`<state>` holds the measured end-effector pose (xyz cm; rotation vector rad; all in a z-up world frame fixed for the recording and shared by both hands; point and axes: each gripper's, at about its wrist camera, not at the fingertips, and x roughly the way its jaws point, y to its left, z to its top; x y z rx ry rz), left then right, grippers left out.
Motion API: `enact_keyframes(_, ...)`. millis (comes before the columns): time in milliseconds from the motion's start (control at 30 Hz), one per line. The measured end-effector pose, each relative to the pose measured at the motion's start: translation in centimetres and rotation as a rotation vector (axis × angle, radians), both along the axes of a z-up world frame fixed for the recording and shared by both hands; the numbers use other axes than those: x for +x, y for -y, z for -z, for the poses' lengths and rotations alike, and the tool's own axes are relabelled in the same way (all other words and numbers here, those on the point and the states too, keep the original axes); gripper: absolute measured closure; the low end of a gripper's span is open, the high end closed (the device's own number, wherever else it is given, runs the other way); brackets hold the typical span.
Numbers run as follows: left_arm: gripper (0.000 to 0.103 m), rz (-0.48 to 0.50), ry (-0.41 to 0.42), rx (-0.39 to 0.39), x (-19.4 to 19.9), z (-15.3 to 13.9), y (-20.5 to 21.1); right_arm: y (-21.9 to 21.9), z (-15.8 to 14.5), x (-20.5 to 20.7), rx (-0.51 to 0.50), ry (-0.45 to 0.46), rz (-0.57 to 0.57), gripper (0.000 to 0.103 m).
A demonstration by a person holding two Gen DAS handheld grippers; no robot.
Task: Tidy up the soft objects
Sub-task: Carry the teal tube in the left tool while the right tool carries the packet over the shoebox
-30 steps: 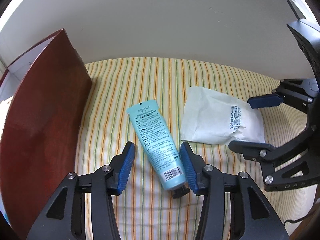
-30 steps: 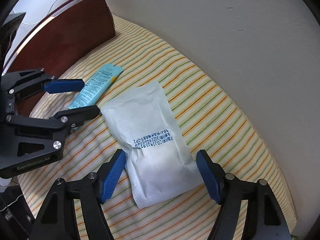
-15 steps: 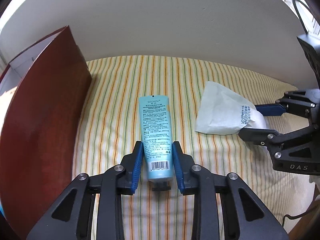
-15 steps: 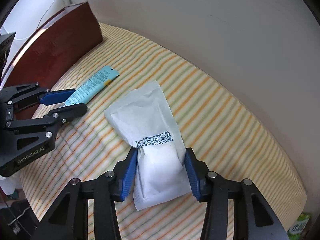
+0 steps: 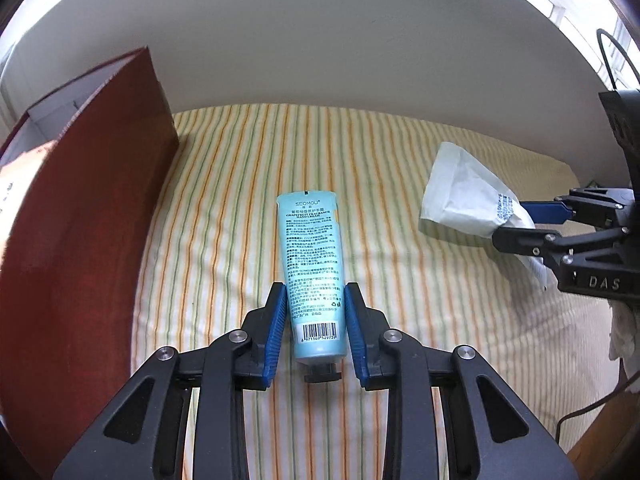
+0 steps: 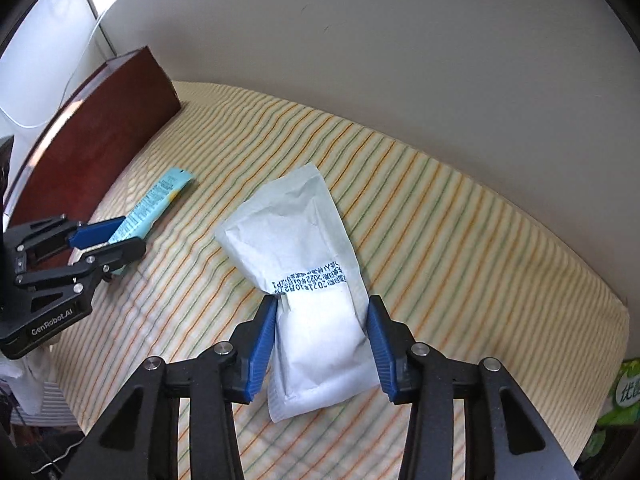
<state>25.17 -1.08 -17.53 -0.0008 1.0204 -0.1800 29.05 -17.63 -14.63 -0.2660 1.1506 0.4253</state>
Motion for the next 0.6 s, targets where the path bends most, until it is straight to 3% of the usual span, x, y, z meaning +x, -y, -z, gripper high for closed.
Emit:
enact_keyframes(333,0.076,0.032,0.089,-0.026,-3.9,-5.9,-0.2,-1.6,-3.9,-1.2,0.039,0.073,-0.012,0.062)
enact_keyframes(600,0.076,0.016,0.189,-0.049,-7.4,-11.5,-3.6,-5.4,-9.0,-3.5,0.109,0.152,-0.078,0.062)
